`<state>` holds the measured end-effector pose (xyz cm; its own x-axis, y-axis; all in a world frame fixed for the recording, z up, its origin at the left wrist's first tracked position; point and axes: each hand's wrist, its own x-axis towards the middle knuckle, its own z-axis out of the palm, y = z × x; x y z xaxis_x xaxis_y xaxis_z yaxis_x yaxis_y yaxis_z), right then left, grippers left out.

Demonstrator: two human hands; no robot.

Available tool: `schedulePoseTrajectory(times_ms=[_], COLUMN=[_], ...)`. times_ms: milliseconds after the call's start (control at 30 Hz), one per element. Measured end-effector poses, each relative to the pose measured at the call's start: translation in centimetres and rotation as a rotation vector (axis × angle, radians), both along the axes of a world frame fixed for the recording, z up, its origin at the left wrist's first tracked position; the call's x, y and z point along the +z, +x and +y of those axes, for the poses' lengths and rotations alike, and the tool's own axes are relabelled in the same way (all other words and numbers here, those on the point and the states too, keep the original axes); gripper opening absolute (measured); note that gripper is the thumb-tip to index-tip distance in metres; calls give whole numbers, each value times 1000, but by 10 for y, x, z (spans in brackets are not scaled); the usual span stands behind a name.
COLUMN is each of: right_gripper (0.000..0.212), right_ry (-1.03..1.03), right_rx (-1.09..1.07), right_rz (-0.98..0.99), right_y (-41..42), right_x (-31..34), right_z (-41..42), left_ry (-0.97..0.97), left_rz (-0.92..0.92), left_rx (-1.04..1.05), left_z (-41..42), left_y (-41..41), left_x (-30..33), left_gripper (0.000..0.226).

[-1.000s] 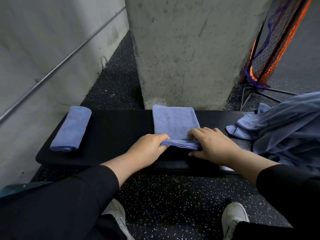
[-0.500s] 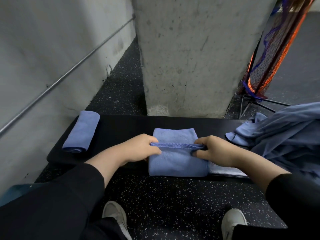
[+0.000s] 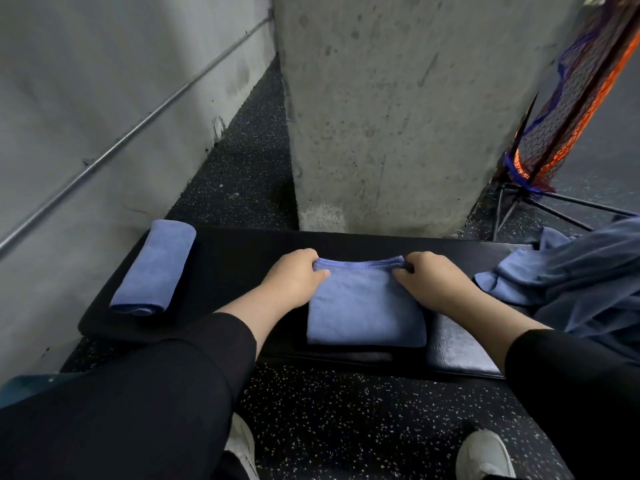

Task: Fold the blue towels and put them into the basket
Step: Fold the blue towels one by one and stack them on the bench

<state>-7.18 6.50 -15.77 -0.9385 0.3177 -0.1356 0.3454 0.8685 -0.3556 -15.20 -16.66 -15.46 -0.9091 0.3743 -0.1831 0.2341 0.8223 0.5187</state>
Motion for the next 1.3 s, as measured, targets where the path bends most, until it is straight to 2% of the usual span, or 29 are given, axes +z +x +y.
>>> schedulePoseTrajectory(times_ms=[67, 133, 233, 300, 367, 467, 533, 733, 767, 833, 900, 933, 1000, 1067, 1200, 1300], right_gripper=[30, 37, 24, 16, 32, 62, 69, 79, 83, 89, 73, 65, 63, 60, 41, 31], right_ry=[122, 195, 259, 281, 261, 173, 157, 119, 113, 142, 163, 161, 151, 134, 123, 77], right_rx=[-32, -54, 67, 254, 399, 453, 462, 453, 456, 493, 577, 620, 668, 628, 524, 461], right_rz=[-32, 44, 427, 585, 533, 74, -99, -121, -93, 93, 289, 317, 248, 191, 247, 262], right_y=[-1, 0, 3, 9, 18, 33, 38, 42, 44, 50, 57, 61, 68, 73, 68, 63], right_x=[-7, -8, 1, 5, -7, -31, -37, -34, -34, -29, -29, -30, -37, -41, -31, -21], right_z=[2, 3, -4, -16, -26, -26, -17, -2, 1, 6, 6, 8, 6, 5, -5, -8], left_ry=[-128, -195, -112, -118, -227, -374, -382, -376, -372, -355, -316, -291, -242, -230, -264, -192], left_rz=[119, 294, 525, 555, 479, 323, 277, 176, 172, 209, 309, 358, 415, 429, 395, 412], left_rx=[15, -6, -244, -399, -465, -481, -472, -496, -492, -477, -489, -518, -582, -619, -623, -572], left_z=[0, 1, 2, 1, 0, -4, -7, -10, -9, -9, -13, -15, -24, -31, -35, -33], left_y=[2, 7, 18, 28, 39, 44, 41, 36, 35, 36, 39, 42, 50, 55, 61, 62], left_x=[-2, -3, -7, -14, -24, -37, -40, -37, -36, -33, -29, -27, -26, -28, -28, -27], left_gripper=[28, 39, 41, 45, 56, 66, 69, 72, 72, 73, 75, 75, 73, 74, 81, 57])
